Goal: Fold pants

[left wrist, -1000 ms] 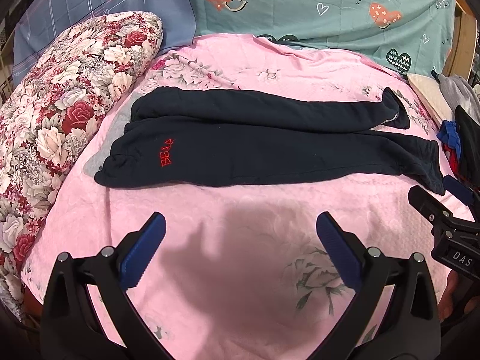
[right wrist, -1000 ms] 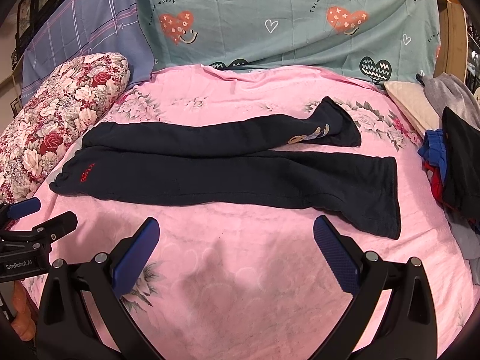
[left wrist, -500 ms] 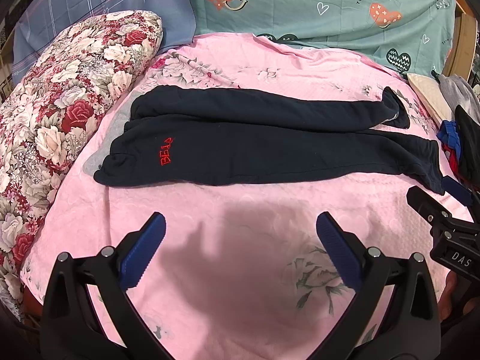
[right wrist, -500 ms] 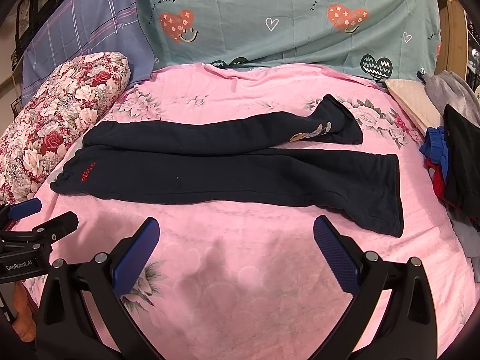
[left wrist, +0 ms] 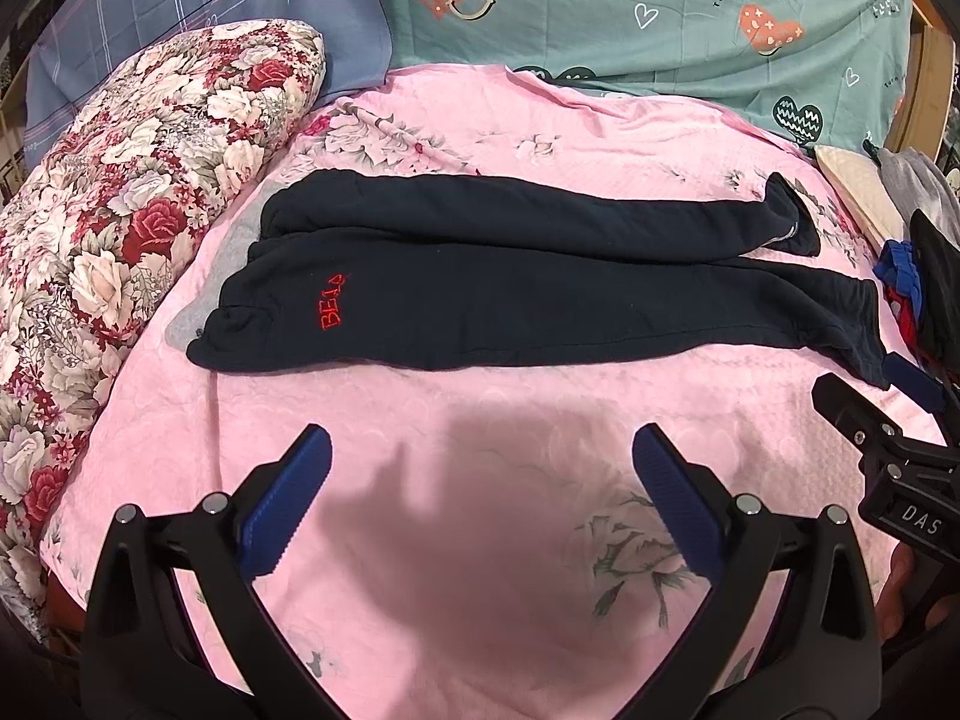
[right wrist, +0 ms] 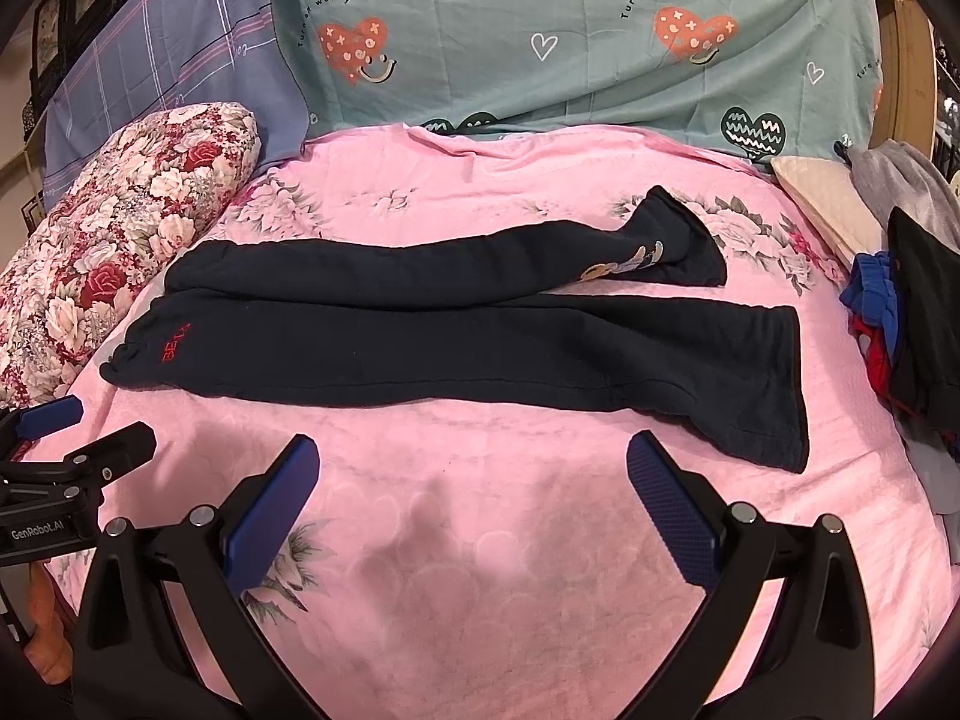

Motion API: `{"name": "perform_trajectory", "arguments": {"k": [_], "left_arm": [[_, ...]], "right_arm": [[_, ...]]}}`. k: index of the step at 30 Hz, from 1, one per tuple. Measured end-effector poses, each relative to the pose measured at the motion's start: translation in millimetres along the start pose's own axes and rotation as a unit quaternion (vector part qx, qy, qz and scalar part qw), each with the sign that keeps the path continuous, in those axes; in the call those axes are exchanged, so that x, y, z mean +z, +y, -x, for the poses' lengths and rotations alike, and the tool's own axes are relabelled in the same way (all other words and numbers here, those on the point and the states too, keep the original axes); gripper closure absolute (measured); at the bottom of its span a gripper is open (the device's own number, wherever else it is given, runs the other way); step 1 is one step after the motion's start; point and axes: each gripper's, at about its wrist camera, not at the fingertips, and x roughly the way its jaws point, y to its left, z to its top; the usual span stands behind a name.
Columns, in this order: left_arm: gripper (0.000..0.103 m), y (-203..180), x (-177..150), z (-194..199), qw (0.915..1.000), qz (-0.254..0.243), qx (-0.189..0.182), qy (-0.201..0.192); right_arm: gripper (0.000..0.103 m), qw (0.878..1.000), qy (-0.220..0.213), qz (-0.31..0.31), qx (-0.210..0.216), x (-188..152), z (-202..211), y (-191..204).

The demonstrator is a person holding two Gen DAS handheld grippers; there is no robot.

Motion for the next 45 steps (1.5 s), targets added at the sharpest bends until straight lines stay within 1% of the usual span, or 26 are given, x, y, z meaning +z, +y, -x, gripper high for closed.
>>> {"name": "perform_trajectory", "arguments": {"k": [19,25,27,29,31,33,35,37,38,40,41,42,45], "left_arm": [[0.002,0.5,0.0,-4.2,1.0000,-0.001,0.002,0.002],[0.002,6.1,7.4,-10.1,0.9999,-0.003,0.010,0.000],[0.002,14.0,14.8,-14.1,0.9999,0.003,0.014,-0.002],[0.002,26.4,22.6,-20.1,0.9994,0.013,0.030,-0.005],[0.002,43.6,31.1,-29.0,0.9982,0.026,0.054,-0.003],[0.002,59.4,37.1,-36.0,0.9969,0.039,0.067,0.002],[0.002,74.3,41.2,-42.0,0.9954,0.052,0.080,0.008],[0.002,86.7,44.3,-46.7,0.9938,0.064,0.090,0.012],[0.002,92.6,45.9,-49.4,0.9928,0.070,0.096,0.015],[0.002,100.0,48.4,-54.1,0.9914,0.077,0.104,0.021],[0.002,100.4,49.3,-55.7,0.9910,0.079,0.106,0.023],[0.002,101.0,50.0,-57.3,0.9907,0.081,0.107,0.024],[0.002,94.8,49.6,-60.6,0.9909,0.072,0.109,0.032]], "right_arm": [[0.001,1.000,0.005,0.003,0.000,-1.4,-4.0,1.0],[0.001,1.000,0.004,0.002,-0.013,2.3,-6.9,-6.1],[0.001,1.000,0.006,-0.005,-0.019,6.0,-9.0,-16.3],[0.001,0.999,0.003,-0.014,-0.042,9.5,-9.4,-33.2],[0.001,0.995,0.006,-0.034,-0.088,13.8,-12.7,-61.9],[0.001,0.988,0.015,-0.060,-0.138,16.1,-17.0,-94.8],[0.001,0.981,0.028,-0.089,-0.171,16.3,-21.4,-127.2],[0.001,0.978,0.034,-0.111,-0.171,15.9,-25.8,-152.4],[0.001,0.977,0.045,-0.120,-0.172,15.6,-30.6,-164.8],[0.001,0.976,0.060,-0.126,-0.167,16.8,-41.1,-179.4],[0.003,0.974,0.073,-0.130,-0.173,17.4,-47.3,-185.1],[0.007,0.973,0.078,-0.133,-0.175,18.4,-50.8,-188.3],[0.013,0.973,0.091,-0.144,-0.158,25.7,-67.0,-198.1]]}}
